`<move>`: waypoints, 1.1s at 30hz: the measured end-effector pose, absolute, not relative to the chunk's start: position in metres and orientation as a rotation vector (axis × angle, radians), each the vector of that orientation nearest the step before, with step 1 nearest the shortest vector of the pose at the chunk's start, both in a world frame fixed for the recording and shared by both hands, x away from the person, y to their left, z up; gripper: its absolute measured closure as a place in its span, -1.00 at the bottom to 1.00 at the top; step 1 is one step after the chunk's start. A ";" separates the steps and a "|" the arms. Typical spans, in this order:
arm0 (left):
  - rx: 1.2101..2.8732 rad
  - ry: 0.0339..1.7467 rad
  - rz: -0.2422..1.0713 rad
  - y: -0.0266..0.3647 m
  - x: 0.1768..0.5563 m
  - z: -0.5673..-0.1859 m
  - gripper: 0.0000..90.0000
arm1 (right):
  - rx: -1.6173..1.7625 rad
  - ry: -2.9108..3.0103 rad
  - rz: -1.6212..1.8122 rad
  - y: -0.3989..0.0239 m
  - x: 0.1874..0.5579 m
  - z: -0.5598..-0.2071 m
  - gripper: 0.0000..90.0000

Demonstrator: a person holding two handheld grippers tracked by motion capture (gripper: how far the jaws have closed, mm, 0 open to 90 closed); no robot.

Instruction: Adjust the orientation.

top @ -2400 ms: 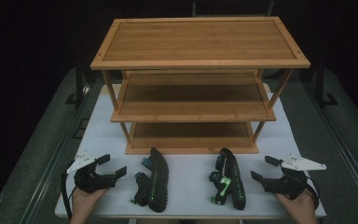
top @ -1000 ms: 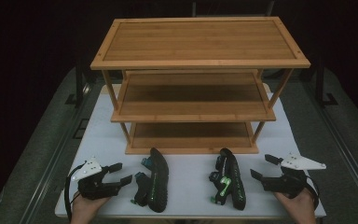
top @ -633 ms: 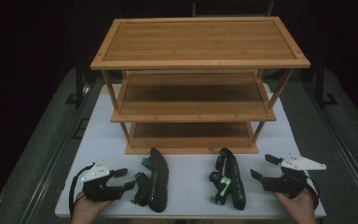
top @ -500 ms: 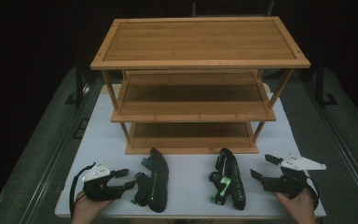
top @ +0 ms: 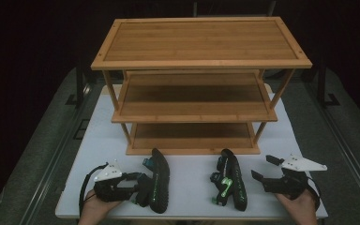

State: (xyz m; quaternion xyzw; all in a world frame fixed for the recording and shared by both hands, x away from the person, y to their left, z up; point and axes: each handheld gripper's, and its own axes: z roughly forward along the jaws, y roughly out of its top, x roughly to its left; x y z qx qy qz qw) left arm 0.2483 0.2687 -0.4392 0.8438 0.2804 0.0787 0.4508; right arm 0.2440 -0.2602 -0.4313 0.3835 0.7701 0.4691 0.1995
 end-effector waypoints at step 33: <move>1.969 0.598 0.100 0.187 0.266 -0.424 -0.01 | 1.049 2.113 1.328 -0.259 0.237 -0.425 -0.59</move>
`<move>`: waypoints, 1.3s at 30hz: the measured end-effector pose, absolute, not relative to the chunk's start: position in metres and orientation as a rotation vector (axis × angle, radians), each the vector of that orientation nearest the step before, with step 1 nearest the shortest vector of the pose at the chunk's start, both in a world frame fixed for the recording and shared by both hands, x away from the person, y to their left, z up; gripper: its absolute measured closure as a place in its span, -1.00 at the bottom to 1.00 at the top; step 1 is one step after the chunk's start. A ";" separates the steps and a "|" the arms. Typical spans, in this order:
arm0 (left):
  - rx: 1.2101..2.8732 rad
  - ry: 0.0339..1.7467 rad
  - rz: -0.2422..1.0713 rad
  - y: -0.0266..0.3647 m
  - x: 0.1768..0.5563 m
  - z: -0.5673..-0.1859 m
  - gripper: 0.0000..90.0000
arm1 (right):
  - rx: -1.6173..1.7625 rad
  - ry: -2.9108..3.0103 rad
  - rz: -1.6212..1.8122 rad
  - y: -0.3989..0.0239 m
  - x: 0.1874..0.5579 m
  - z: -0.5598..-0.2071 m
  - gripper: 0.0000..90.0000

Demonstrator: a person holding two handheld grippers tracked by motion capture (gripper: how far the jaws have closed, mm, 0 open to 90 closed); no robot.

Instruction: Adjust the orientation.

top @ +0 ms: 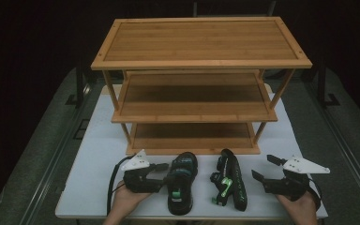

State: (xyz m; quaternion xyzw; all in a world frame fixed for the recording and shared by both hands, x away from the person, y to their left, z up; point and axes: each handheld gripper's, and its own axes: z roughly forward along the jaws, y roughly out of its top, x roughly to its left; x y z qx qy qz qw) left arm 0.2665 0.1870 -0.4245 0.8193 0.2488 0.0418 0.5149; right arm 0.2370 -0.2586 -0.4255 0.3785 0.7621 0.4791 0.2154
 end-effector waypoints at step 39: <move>1.970 0.597 0.130 0.171 0.259 -0.428 -0.10 | 0.762 2.252 1.403 -0.193 0.220 -0.407 0.76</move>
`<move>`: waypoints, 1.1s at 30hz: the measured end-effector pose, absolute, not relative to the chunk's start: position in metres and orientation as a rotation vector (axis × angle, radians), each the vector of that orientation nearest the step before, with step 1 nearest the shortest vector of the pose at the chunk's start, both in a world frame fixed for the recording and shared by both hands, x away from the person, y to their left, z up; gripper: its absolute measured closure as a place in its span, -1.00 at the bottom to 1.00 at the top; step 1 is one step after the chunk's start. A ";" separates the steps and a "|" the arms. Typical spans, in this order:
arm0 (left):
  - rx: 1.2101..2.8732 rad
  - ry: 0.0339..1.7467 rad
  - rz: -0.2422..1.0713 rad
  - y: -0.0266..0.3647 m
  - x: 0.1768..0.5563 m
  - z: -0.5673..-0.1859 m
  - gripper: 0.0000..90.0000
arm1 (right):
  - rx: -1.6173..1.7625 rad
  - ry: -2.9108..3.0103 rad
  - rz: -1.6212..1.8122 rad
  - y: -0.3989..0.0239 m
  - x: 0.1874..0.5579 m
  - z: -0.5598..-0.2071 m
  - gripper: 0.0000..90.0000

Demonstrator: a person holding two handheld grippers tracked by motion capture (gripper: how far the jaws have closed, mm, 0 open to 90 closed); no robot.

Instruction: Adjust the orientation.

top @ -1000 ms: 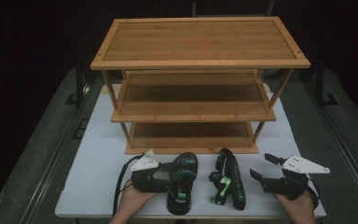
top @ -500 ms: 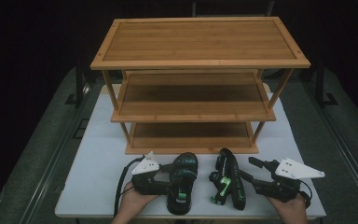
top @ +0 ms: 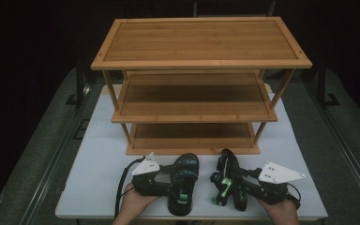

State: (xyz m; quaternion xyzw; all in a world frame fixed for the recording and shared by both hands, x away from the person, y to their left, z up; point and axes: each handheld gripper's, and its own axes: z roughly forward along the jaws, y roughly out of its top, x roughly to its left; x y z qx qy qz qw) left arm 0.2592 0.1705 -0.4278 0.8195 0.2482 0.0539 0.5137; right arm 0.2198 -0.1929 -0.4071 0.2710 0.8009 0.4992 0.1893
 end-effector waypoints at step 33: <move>1.975 0.588 0.144 0.171 0.255 -0.428 -0.13 | 1.119 2.080 1.262 -0.266 0.223 -0.413 0.82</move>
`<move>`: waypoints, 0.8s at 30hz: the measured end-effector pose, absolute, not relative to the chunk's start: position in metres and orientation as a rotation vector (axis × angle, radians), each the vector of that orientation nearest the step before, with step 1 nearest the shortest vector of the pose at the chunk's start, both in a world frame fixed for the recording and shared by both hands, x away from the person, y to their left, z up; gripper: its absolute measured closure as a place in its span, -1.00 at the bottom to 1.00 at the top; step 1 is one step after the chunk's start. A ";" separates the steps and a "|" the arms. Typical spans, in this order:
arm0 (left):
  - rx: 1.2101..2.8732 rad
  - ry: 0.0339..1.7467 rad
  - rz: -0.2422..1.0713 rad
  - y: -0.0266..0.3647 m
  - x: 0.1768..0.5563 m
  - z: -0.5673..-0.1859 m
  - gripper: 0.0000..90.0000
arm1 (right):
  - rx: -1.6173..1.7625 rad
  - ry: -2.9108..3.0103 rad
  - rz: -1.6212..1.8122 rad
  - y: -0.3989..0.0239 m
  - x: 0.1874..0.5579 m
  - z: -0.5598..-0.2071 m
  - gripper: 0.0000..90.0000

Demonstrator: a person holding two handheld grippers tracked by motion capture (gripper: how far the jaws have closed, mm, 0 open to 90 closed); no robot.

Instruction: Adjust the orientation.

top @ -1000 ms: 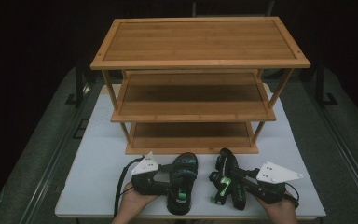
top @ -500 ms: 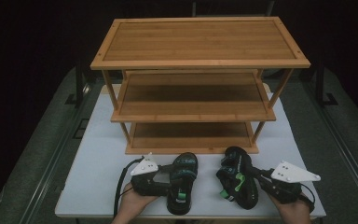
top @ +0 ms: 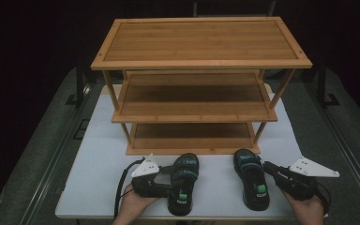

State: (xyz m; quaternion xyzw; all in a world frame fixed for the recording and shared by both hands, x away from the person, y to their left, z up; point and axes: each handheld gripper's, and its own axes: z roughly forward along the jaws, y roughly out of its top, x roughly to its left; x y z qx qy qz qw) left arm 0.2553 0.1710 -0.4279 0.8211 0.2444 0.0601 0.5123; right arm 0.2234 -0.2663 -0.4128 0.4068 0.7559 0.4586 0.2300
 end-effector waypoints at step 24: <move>1.988 0.641 0.239 0.163 0.250 -0.423 -0.55 | 1.025 2.145 1.314 -0.260 0.217 -0.409 0.34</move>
